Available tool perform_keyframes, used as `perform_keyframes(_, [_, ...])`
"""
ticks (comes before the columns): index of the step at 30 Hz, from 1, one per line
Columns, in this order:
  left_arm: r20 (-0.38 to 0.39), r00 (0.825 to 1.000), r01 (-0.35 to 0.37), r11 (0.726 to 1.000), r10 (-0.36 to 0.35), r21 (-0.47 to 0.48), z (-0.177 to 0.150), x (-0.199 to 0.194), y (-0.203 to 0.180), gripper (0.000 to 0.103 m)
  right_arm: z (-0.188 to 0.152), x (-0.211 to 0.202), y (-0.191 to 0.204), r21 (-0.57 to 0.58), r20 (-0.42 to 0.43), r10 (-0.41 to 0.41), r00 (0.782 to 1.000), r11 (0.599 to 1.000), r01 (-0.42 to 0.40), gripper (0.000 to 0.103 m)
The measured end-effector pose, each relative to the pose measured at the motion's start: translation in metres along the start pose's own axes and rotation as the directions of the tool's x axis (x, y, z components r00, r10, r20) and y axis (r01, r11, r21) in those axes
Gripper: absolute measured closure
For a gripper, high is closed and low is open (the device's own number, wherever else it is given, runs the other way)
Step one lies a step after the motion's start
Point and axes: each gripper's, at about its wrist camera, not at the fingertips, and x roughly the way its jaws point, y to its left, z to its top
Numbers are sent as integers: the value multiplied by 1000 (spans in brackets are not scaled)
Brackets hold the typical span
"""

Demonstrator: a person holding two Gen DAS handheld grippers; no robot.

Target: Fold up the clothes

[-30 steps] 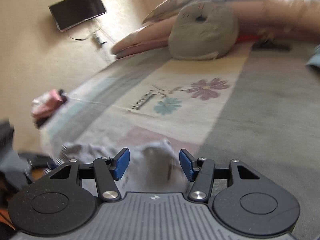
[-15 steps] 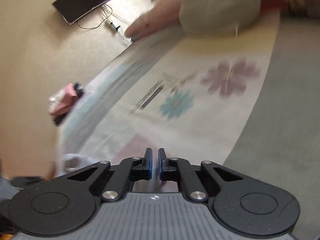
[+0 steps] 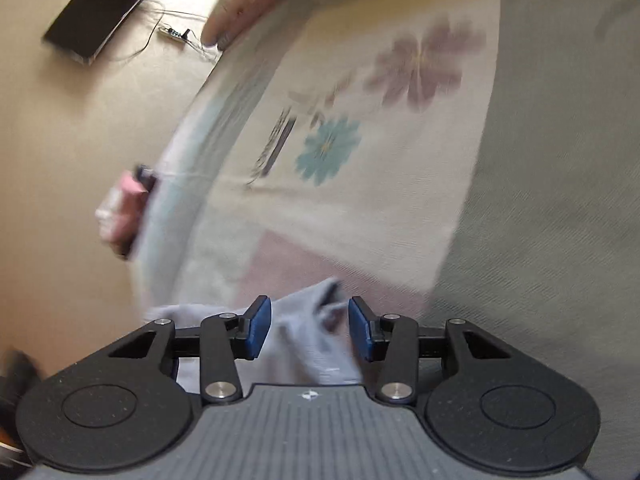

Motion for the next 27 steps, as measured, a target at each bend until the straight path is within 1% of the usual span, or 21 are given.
perform_keyframes(2, [5,1000,19,1000,-19,3,0,2,4,17,4,8,-6,69,-34,49,998,996,-47,59])
perform_keyframes(3, [8,1000,29,1000,-29,4,0,3,7,17,6,10,-7,88,-33,51,998,995,-48,66])
perform_keyframes(4, [12,999,42,999,-42,4,0,3,11,17,7,11,-9,111,-25,46,999,993,-43,76])
perform_keyframes(5, [15,998,57,998,-57,1,0,3,16,17,8,10,-9,113,-7,33,999,993,-31,80])
perform_keyframes(6, [19,997,71,997,-71,-1,-1,3,20,17,7,8,-5,83,26,14,1000,996,-16,89])
perform_keyframes(7, [22,996,84,996,-84,0,0,3,26,17,5,5,2,49,53,6,999,999,-8,95])
perform_keyframes(11, [28,991,129,992,-129,9,2,5,52,17,-5,-7,30,-81,162,-20,987,996,33,96])
perform_keyframes(13, [26,986,163,987,-163,13,4,8,65,17,-8,-5,40,-108,194,-113,975,985,136,96])
perform_keyframes(14, [23,982,185,983,-185,15,5,10,71,17,-10,-4,45,-123,223,-184,957,969,215,96])
perform_keyframes(15, [20,977,211,977,-211,15,5,12,77,17,-11,-3,49,-136,253,-252,934,947,292,95])
perform_keyframes(17, [14,968,251,967,-252,29,6,13,83,17,-13,-6,56,-111,300,-337,892,917,384,93])
perform_keyframes(19, [13,960,278,959,-279,49,5,12,86,17,-21,-21,67,-89,359,-347,866,911,402,93])
perform_keyframes(21, [15,954,299,952,-300,61,4,11,89,17,-36,-31,87,-97,394,-331,857,913,397,92])
perform_keyframes(23, [16,946,321,945,-323,63,3,10,94,17,-53,-30,100,-105,388,-338,857,908,406,92])
perform_keyframes(25, [17,938,345,936,-347,62,1,9,100,17,-68,-20,97,-96,366,-400,840,882,462,92])
perform_keyframes(26, [16,933,359,931,-360,60,1,9,103,17,-73,-11,89,-74,344,-458,819,857,510,92])
perform_keyframes(27, [14,927,373,926,-374,57,0,9,106,17,-75,-1,79,-47,322,-517,793,828,559,96])
